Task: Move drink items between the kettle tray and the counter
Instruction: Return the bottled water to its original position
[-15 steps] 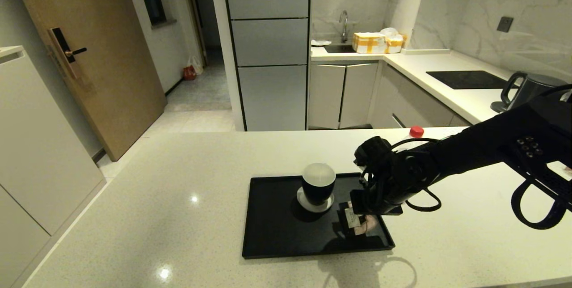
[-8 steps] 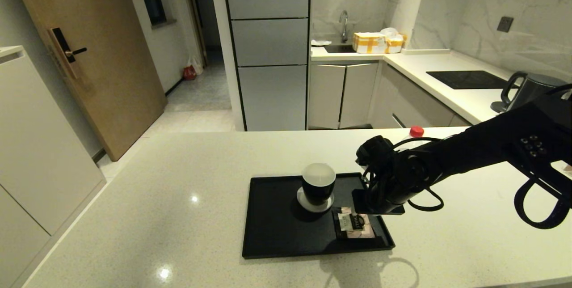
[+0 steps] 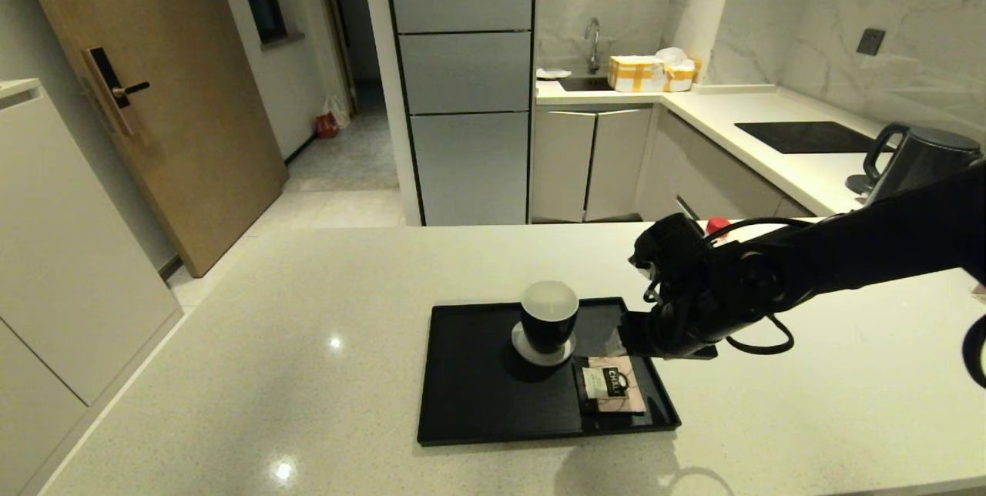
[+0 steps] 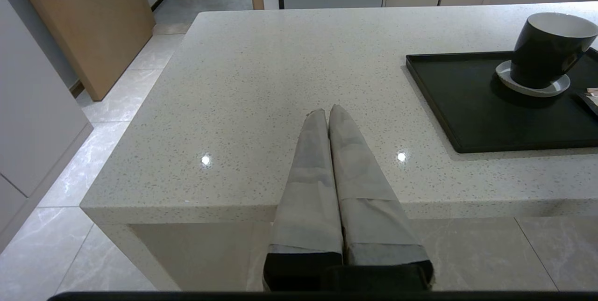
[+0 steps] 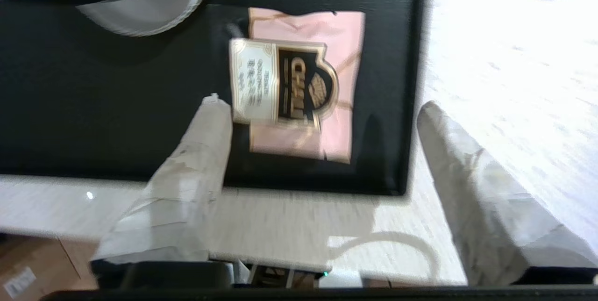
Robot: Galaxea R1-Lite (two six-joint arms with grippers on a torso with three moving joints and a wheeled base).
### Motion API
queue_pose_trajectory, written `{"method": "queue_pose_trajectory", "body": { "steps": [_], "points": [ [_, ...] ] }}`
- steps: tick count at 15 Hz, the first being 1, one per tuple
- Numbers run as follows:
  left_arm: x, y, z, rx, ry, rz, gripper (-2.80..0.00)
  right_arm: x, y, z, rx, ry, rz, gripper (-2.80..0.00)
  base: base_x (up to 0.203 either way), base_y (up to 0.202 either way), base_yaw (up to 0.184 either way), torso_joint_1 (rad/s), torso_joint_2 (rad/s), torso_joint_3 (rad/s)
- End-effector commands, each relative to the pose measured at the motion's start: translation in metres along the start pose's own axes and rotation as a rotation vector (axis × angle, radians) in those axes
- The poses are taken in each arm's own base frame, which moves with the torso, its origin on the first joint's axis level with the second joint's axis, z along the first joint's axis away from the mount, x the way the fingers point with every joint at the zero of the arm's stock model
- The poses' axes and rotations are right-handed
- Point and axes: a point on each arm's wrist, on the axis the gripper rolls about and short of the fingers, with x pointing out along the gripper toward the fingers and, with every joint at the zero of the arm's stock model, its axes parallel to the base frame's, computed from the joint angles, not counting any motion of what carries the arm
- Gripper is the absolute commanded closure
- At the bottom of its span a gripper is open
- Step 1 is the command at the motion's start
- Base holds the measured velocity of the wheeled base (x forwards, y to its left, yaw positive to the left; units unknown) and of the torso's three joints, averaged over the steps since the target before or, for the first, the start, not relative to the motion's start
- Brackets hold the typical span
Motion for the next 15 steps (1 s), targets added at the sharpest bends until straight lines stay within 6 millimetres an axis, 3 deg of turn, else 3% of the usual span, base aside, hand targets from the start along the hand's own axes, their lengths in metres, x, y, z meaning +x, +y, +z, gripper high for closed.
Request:
{"method": "queue_pose_trajectory", "body": {
  "steps": [1, 3, 5, 7, 10, 13, 14, 15],
  "points": [
    [0.000, 0.000, 0.000, 0.000, -0.001, 0.000, 0.00, -0.057, -0.008, -0.004, 0.017, -0.106, 0.032, -2.80, 0.000, 0.000, 0.000, 0.000, 0.00, 0.000],
    [0.000, 0.000, 0.000, 0.000, -0.001, 0.000, 0.00, -0.082, -0.022, -0.016, 0.063, -0.138, 0.024, -2.80, 0.000, 0.000, 0.000, 0.000, 0.00, 0.000],
    [0.000, 0.000, 0.000, 0.000, -0.001, 0.000, 0.00, -0.089, -0.042, -0.028, 0.126, -0.133, -0.012, -2.80, 0.000, 0.000, 0.000, 0.000, 0.00, 0.000],
    [0.000, 0.000, 0.000, 0.000, -0.001, 0.000, 0.00, -0.102, -0.047, -0.034, 0.145, -0.160, -0.014, -2.80, 0.000, 0.000, 0.000, 0.000, 0.00, 0.000],
    [0.000, 0.000, 0.000, 0.000, -0.001, 0.000, 0.00, -0.097, -0.059, -0.035, 0.185, -0.159, -0.083, -2.80, 0.000, 0.000, 0.000, 0.000, 0.00, 0.000],
    [0.000, 0.000, 0.000, 0.000, -0.001, 0.000, 0.00, -0.076, -0.064, -0.033, 0.204, -0.157, -0.104, -2.80, 0.000, 0.000, 0.000, 0.000, 0.00, 0.000],
    [0.000, 0.000, 0.000, 0.000, -0.001, 0.000, 0.00, -0.069, -0.066, -0.031, 0.209, -0.169, -0.106, 0.00, 0.000, 0.000, 0.000, 0.000, 0.00, 0.000],
    [0.000, 0.000, 0.000, 0.000, -0.001, 0.000, 0.00, -0.061, -0.068, -0.028, 0.215, -0.181, -0.106, 0.00, 0.000, 0.000, 0.000, 0.000, 0.00, 0.000]
  ]
}}
